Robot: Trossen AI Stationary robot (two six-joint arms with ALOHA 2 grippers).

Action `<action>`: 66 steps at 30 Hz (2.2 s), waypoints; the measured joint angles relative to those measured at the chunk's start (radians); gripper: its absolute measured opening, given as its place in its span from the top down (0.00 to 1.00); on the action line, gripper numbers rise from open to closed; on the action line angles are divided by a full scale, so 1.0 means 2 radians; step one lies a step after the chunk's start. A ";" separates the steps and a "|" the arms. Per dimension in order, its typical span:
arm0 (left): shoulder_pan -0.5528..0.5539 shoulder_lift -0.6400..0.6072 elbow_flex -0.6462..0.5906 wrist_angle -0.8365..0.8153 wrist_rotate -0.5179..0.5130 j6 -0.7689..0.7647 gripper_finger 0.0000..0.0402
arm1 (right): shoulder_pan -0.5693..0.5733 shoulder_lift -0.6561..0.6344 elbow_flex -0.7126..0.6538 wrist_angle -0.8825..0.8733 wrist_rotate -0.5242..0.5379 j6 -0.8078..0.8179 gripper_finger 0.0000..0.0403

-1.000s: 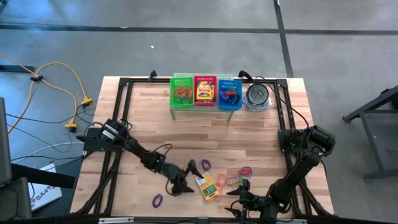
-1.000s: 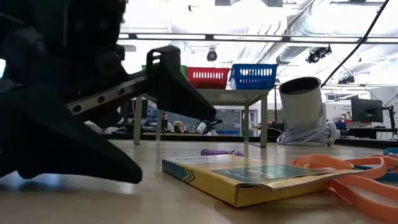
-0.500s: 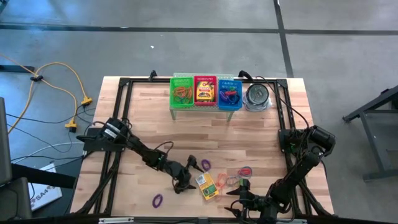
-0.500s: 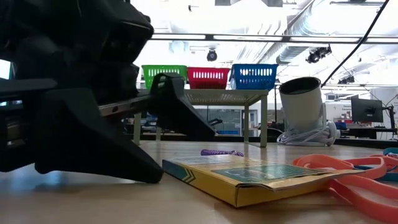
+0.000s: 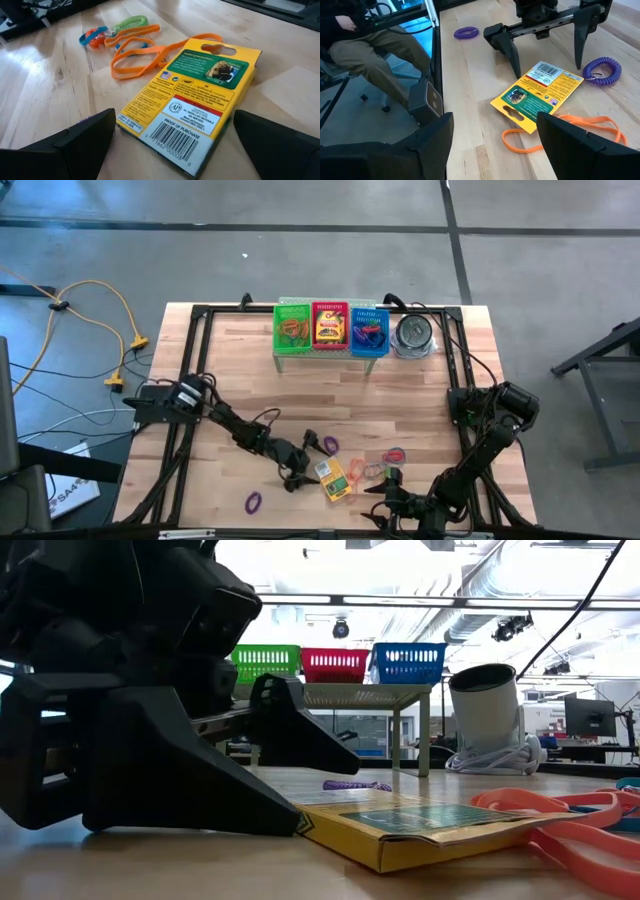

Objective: Pick & Place Office Desk Supplies
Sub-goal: Put the yellow crayon box into the red bin on the shelf

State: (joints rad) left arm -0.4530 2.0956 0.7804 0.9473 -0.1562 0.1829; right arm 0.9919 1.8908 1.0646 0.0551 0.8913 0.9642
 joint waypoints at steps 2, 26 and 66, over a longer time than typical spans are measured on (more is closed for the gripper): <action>0.000 0.001 0.000 0.003 -0.002 -0.009 0.01 | 0.000 0.000 0.000 0.000 0.000 0.000 0.32; -0.001 0.000 -0.001 -0.052 0.009 -0.150 0.01 | 0.000 0.000 0.000 0.000 -0.001 0.000 0.32; -0.038 0.001 -0.001 -0.055 -0.053 -0.186 0.31 | 0.000 0.000 0.000 -0.002 0.000 0.000 0.32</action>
State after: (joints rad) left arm -0.5290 2.0979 0.7792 0.8383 -0.2624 -0.1882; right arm 0.9920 1.8908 1.0645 0.0517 0.8909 0.9642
